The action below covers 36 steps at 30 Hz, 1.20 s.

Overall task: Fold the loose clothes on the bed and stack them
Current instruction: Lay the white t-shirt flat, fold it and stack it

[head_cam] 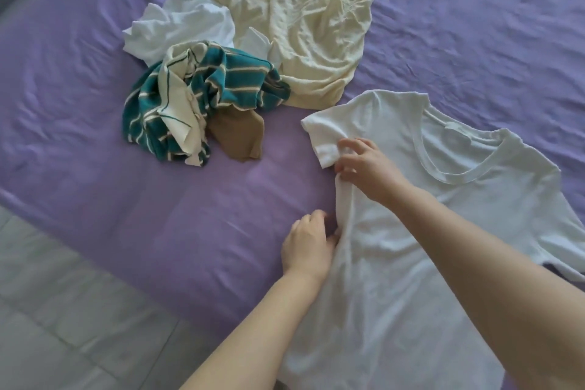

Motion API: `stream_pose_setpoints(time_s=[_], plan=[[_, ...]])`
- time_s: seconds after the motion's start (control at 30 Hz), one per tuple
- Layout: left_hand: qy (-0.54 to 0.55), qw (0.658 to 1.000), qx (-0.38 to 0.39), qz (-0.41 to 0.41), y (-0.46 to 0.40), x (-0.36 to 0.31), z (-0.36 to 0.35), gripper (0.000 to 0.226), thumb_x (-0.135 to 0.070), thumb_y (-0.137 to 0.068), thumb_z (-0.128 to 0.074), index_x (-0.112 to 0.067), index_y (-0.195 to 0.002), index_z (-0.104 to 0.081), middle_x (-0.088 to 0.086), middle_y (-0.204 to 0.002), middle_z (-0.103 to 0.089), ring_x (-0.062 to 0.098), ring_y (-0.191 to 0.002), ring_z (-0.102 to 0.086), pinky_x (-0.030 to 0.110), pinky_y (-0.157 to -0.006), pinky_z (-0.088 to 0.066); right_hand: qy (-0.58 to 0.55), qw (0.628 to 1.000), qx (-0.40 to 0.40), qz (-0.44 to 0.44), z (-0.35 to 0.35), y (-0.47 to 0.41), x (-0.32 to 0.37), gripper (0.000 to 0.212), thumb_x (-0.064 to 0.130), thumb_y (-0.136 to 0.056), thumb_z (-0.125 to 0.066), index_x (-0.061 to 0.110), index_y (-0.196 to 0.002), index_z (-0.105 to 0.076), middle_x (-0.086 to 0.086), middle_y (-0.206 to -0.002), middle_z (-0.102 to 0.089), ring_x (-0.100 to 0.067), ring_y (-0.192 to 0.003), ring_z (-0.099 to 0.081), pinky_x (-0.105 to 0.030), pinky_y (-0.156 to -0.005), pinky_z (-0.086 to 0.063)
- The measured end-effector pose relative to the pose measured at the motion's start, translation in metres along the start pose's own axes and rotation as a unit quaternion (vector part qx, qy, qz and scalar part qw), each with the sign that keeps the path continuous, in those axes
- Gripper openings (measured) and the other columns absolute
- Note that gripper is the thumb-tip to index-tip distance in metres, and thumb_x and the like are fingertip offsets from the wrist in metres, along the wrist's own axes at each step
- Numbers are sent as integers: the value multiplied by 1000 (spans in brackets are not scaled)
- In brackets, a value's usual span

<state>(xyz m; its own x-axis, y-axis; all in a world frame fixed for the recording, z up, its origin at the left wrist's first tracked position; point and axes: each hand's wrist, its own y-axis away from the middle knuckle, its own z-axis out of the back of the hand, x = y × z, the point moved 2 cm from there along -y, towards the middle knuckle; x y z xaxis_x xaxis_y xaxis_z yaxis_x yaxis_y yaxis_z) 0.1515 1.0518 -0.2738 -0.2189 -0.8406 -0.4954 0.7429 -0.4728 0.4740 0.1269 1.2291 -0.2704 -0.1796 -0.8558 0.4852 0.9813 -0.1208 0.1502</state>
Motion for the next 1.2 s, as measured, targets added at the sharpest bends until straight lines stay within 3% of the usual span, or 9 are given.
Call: stream_pose_setpoints(time_s=[0.2,0.27,0.47,0.63,0.73,0.9,1.0,1.07,1.2], plan=[[61,994,83,-45,9,9,3,32,-34,-89,-57,-19,-117,-57,2,-110,-61,22,-105,-53,35,-84,-45,-110,991,-18,-69,5,1,4,11,3,-79,-69,8,-88,-73,-16,-133,-47,-34,-120,-44,-34,-100,-35],[101,988,113,-26,13,11,4,36,-34,-84,-62,-22,-117,-55,-3,-103,-61,20,-99,-56,30,-77,-45,-122,989,-21,-83,8,2,9,13,2,-79,-70,8,-89,-73,-17,-133,-47,-34,-118,-46,-32,-99,-35],[106,990,94,1,17,26,16,10,-25,-84,-60,-16,-88,-56,3,-91,-61,25,-86,-57,31,-70,-43,-116,988,-15,-97,15,1,16,13,0,-80,-68,6,-91,-72,-18,-127,-51,-24,-90,-49,-23,-83,-34],[198,977,48,68,18,48,32,10,-24,-91,-51,-14,-92,-48,-3,-83,-54,20,-82,-51,30,-69,-39,-105,982,-55,-146,4,0,17,13,4,-84,-64,6,-94,-70,-12,-124,-53,-28,-106,-52,-26,-76,-37],[169,982,39,72,15,52,33,14,-29,-95,-46,-15,-95,-44,-3,-84,-54,22,-84,-52,34,-70,-40,-68,983,-57,-163,-5,-3,21,20,9,-86,-59,13,-104,-67,-8,-130,-49,-29,-118,-46,-36,-89,-43],[44,985,150,79,23,59,29,43,-64,-83,-48,-23,-98,-47,-10,-89,-59,16,-90,-58,33,-69,-41,-4,991,-43,-125,-24,23,45,59,9,-82,-64,17,-137,-44,-17,-152,-25,-33,-139,-23,-38,-111,-23],[54,971,228,57,37,65,29,34,-52,-76,-63,-24,-88,-49,-8,-91,-61,18,-90,-59,35,-75,-47,16,993,-34,-112,-42,65,59,68,16,-76,-72,13,-138,-44,-21,-149,-29,-36,-138,-30,-45,-109,-29],[34,976,212,45,44,67,32,25,-43,-79,-62,-24,-81,-45,-7,-85,-58,20,-85,-58,33,-69,-43,20,991,-42,-123,-56,94,66,66,21,-75,-76,11,-134,-49,-23,-144,-38,-39,-133,-38,-50,-106,-33],[29,982,178,57,62,67,33,28,-46,-85,-55,-21,-83,-42,-8,-82,-53,17,-76,-50,32,-60,-35,4,984,-39,-171,-78,140,76,59,38,-86,-62,13,-137,-45,-18,-145,-40,-34,-136,-35,-49,-111,-22]])
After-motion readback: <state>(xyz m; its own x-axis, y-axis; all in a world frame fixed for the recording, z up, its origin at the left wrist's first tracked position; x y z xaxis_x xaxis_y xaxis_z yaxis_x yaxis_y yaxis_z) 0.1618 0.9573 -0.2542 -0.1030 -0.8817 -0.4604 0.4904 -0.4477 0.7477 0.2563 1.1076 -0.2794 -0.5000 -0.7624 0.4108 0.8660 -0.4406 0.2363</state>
